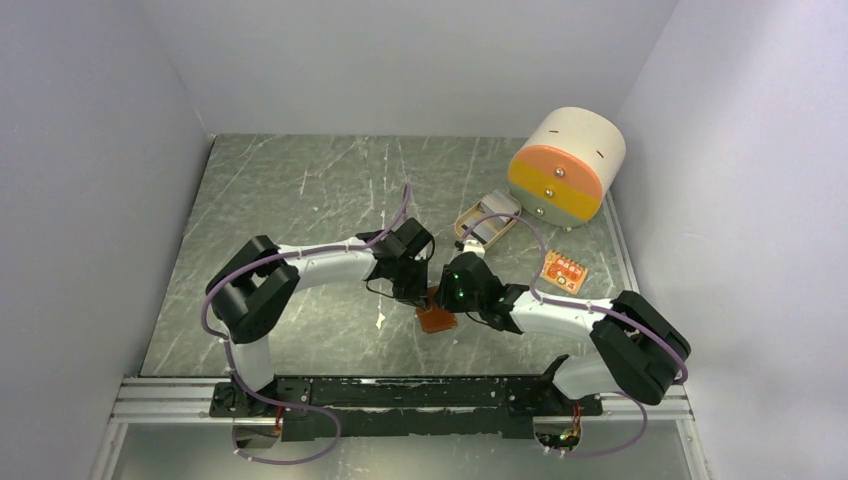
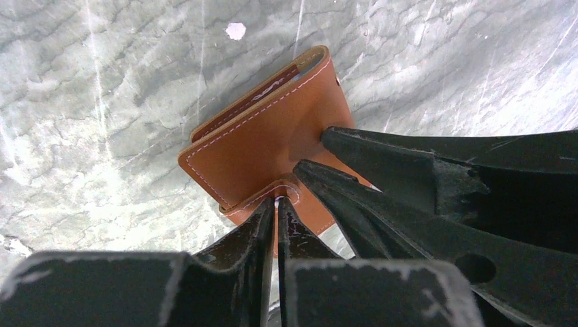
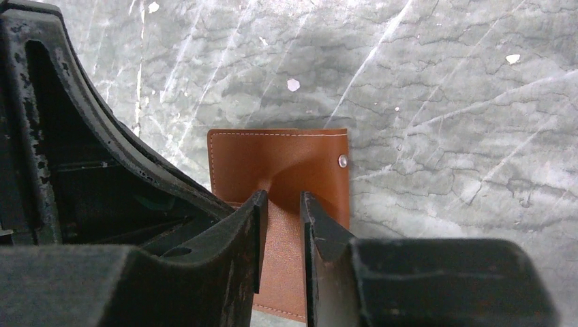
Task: Put the credit cards into the card holder
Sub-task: Close the card holder at the center of the board, then reset both arms
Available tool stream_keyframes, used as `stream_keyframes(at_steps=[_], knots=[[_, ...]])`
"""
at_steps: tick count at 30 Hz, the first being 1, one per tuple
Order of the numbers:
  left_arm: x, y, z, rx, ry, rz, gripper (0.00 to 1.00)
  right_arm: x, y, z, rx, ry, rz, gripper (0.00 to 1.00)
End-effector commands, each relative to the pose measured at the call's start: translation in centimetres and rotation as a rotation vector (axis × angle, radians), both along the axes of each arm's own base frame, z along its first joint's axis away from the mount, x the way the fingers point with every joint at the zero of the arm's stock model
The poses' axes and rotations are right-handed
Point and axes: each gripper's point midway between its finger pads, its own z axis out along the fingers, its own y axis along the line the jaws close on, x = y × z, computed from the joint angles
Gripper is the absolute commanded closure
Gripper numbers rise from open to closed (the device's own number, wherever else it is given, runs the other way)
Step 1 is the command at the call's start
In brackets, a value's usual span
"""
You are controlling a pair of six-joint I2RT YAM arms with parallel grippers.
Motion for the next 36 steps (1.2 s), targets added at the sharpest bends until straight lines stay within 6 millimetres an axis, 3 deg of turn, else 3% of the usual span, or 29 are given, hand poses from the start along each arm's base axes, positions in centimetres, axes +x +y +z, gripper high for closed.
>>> stream_keyframes(at_steps=[1,14,17,20,24,26,31,33,34,35,36], knots=[[0.4,0.7,-2.4,0.096,-0.02,0.011,0.89,-3.6,-0.1,-2.4,0.001,0.142,0.062,0.73],[-2.1,1.6,-5.2,0.211,0.047,-0.016,0.89,-3.7,-0.2,-2.7,0.021,0.143,0.038,0.74],[-1.7,1.5,-4.5,0.212,0.028,-0.002,0.9,-3.7,-0.3,-2.5,0.026,0.136,0.035,0.74],[0.2,0.9,-1.3,0.171,-0.046,0.022,0.88,-3.3,0.0,-1.5,0.038,0.112,0.036,0.73],[4.1,0.3,5.8,0.045,-0.182,0.092,0.84,-2.0,0.4,2.2,0.062,0.036,0.038,0.66],[5.6,0.7,9.5,-0.018,-0.263,0.129,0.78,-1.5,0.2,4.4,0.068,-0.013,0.024,0.62],[6.3,3.1,15.6,-0.075,-0.421,0.188,0.64,-0.5,-1.8,10.2,0.081,-0.158,-0.036,0.44],[5.9,4.3,17.5,-0.095,-0.47,0.201,0.44,-0.2,-3.0,12.9,0.09,-0.219,-0.073,0.24],[5.5,5.0,18.8,-0.115,-0.499,0.204,0.31,-0.3,-3.7,14.4,0.106,-0.256,-0.09,0.06],[5.1,5.7,19.5,-0.123,-0.515,0.208,0.2,-0.3,-4.2,15.1,0.101,-0.271,-0.102,0.0],[4.6,6.4,20.2,-0.132,-0.53,0.214,0.02,-0.5,-5.0,16.4,0.112,-0.298,-0.123,0.01]])
